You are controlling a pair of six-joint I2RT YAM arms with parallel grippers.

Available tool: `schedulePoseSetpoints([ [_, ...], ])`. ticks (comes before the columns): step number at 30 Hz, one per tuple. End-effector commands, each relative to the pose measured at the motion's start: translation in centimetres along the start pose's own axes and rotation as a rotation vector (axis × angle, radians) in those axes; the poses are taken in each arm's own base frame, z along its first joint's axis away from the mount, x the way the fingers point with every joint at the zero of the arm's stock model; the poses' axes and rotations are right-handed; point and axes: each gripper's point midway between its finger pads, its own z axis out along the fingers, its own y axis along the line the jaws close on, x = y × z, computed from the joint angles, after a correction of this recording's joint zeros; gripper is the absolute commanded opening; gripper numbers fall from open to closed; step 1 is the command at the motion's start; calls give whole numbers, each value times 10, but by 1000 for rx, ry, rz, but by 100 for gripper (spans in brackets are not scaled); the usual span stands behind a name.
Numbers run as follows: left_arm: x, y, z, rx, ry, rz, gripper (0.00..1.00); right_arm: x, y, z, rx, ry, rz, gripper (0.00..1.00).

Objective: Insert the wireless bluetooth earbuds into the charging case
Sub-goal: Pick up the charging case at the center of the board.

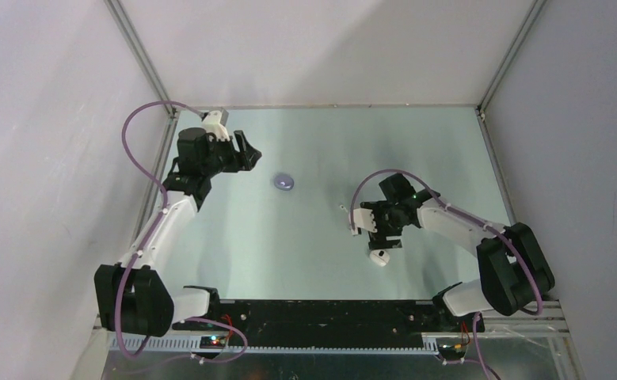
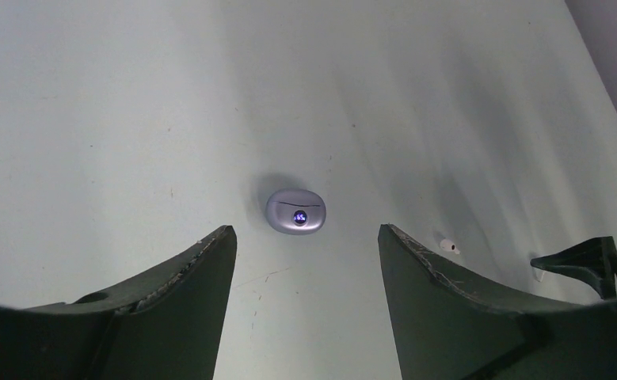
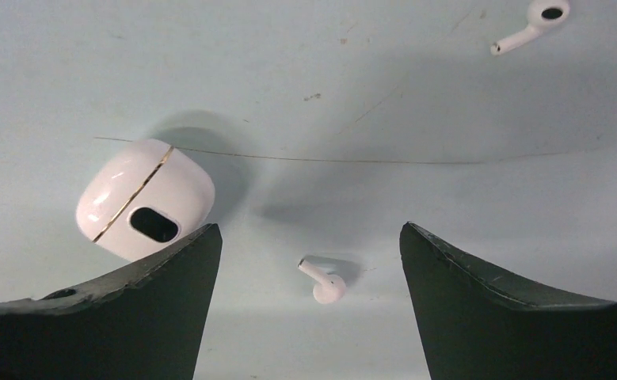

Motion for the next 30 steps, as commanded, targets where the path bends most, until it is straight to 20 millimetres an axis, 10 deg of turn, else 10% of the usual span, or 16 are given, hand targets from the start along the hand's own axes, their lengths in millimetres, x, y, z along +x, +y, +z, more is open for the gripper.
schedulePoseSetpoints([
  [1,-16,-5,-1,22,-36,46,72,-14,11,-12,-89,-75,-45,87],
  [10,-18,-5,0,16,-32,57,72,-7,18,-3,-152,-62,-144,86],
  [24,-23,-6,-6,2,-17,68,72,-65,38,16,-226,-198,-197,84],
  [30,-20,-14,-6,8,-13,96,72,-59,45,20,-287,-166,-148,77],
])
